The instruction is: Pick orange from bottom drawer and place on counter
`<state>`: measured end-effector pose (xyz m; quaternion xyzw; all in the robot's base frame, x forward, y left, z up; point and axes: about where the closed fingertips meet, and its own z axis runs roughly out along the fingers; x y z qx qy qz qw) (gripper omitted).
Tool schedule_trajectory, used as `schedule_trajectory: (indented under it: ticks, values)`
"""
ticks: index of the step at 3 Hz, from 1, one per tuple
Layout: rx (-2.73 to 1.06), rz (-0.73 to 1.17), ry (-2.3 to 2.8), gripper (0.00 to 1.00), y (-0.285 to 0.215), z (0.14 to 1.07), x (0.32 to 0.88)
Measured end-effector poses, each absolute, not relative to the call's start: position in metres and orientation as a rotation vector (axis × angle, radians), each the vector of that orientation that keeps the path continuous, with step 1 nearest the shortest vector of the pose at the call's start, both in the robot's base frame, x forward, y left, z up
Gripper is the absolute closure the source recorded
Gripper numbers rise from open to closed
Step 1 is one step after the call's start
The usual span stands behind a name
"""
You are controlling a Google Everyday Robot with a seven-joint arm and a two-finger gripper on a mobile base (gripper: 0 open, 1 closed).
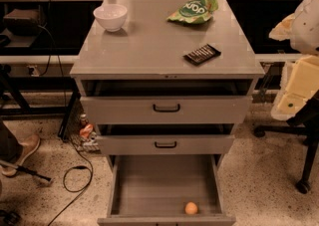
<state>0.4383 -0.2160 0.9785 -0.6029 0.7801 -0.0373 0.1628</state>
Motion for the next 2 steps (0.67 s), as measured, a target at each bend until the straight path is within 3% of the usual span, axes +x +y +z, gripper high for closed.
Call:
schedule_trajectory:
  ticks: [2]
  values:
    - [-1.685, -0.105, 2.312, 0.00, -0.212, 0.945, 0.431]
